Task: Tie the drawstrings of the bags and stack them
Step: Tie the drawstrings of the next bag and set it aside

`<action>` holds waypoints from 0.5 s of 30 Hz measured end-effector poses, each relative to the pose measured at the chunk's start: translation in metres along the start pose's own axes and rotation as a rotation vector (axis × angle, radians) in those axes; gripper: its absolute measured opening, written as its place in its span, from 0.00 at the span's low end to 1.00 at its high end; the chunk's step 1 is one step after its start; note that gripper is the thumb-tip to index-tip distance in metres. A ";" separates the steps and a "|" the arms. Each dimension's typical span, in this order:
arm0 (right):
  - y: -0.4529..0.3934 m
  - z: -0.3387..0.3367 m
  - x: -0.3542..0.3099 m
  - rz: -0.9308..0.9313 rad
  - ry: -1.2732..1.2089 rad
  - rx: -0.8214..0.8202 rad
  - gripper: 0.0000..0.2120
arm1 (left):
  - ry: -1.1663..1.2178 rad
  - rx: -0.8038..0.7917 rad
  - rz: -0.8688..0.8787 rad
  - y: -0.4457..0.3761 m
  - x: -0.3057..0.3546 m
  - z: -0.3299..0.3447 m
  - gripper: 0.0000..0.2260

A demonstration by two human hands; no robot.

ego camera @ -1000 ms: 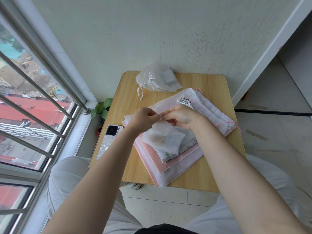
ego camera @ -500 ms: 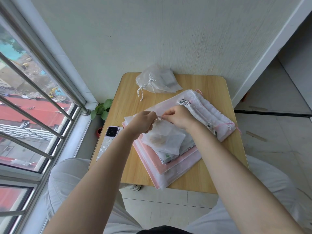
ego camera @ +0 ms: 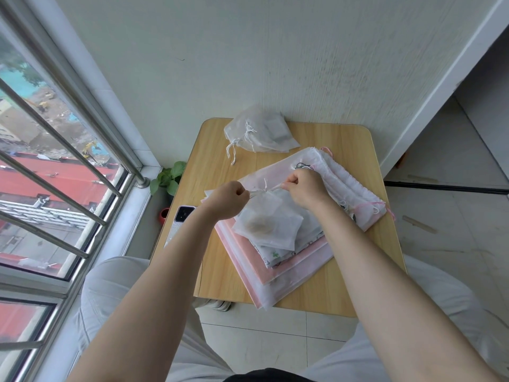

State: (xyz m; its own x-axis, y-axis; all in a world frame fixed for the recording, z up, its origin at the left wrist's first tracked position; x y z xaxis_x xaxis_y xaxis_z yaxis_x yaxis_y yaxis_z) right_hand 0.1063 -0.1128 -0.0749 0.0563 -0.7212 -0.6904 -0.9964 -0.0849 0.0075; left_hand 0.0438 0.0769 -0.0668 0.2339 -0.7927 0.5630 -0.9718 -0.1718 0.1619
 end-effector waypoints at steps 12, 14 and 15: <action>-0.016 -0.019 -0.018 -0.013 -0.257 -0.044 0.08 | 0.059 0.010 0.016 -0.028 0.013 -0.003 0.14; -0.021 -0.023 -0.014 0.027 -0.342 -0.061 0.15 | 0.208 0.110 -0.049 -0.038 0.010 -0.004 0.05; -0.024 -0.024 -0.011 0.056 -0.338 -0.113 0.20 | 0.312 0.154 -0.099 -0.043 0.008 -0.004 0.06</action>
State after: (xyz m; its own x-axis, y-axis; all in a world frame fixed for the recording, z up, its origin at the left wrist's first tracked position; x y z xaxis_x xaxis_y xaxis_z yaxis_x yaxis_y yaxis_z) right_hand 0.1310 -0.1195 -0.0498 -0.0417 -0.4607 -0.8866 -0.9829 -0.1404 0.1191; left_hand 0.0872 0.0805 -0.0656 0.3024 -0.5556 0.7745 -0.9318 -0.3433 0.1175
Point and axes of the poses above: each hand's wrist, its own y-axis away from the middle knuckle, its own z-axis out of the palm, x = y × z, the point moved 2 cm from there along -y, towards the middle knuckle, and after that the axes turned 10 degrees about x, right-handed, at the moved point
